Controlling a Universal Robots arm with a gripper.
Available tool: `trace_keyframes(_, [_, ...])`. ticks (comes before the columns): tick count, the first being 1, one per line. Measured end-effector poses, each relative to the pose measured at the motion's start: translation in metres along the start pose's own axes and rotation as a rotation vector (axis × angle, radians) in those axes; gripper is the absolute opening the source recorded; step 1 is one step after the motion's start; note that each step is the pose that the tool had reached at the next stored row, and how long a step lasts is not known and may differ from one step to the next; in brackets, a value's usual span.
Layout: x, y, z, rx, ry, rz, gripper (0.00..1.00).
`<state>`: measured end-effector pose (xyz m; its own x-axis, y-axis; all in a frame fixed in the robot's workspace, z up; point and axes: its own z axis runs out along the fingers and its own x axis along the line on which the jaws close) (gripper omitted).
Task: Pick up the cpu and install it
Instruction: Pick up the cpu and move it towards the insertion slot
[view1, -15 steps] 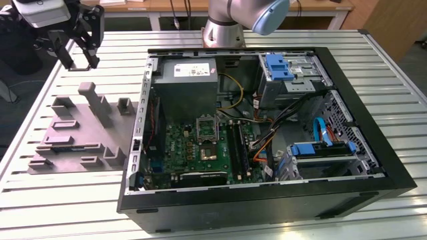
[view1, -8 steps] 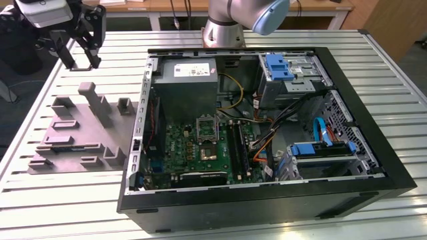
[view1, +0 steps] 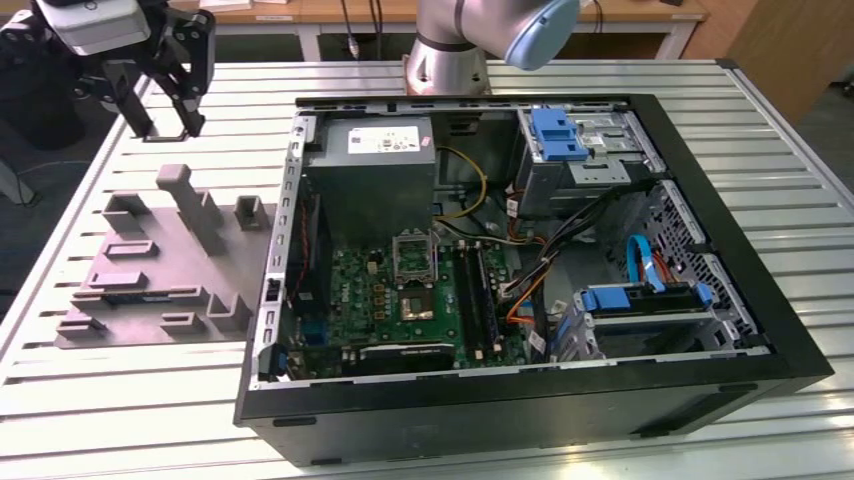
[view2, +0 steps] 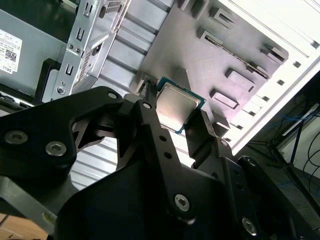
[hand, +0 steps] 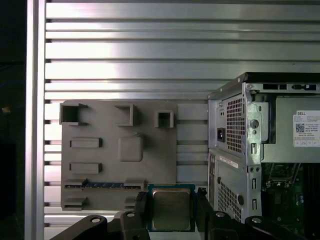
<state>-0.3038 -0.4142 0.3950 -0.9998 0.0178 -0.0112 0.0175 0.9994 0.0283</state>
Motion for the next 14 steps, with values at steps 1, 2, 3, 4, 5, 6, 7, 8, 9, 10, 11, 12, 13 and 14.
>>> trace_keyframes(1, [-0.0006, 0.0, 0.0, 0.0, 0.0001, 0.0, 0.47])
trace_keyframes(2, [-0.0012, 0.0, 0.0, 0.0, 0.0, 0.0, 0.47])
trace_keyframes(3, [-0.002, 0.0, 0.0, 0.0, 0.0, 0.0, 0.47])
trace_keyframes(4, [-0.0031, 0.0, 0.0001, -0.0001, 0.0, 0.0, 0.47])
trace_keyframes(5, [-0.0042, 0.0001, 0.0, 0.0, 0.0, 0.0, 0.47])
trace_keyframes(6, [-0.0054, 0.0001, 0.0, 0.0, 0.0, 0.0, 0.47])
trace_keyframes(7, [-0.0067, 0.0001, 0.0001, 0.0, 0.0, 0.0, 0.47])
trace_keyframes(8, [-0.0079, 0.0001, 0.0001, 0.0, 0.0, 0.0, 0.47])
trace_keyframes(9, [-0.009, 0.0002, 0.0001, 0.0, 0.0, 0.0, 0.47])
trace_keyframes(10, [-0.0099, 0.0001, 0.0001, 0.0, 0.0, 0.0, 0.47])
trace_keyframes(11, [-0.0103, -0.0002, 0.0001, 0.0, 0.0, 0.0, 0.47])
trace_keyframes(12, [-0.0107, -0.0013, 0.0001, 0.0001, 0.0001, 0.0, 0.47])
trace_keyframes(13, [-0.011, -0.0026, 0.0001, 0.0, 0.0, 0.0, 0.47])
trace_keyframes(14, [-0.0113, -0.0041, 0.0, 0.0001, 0.0001, 0.0, 0.47])
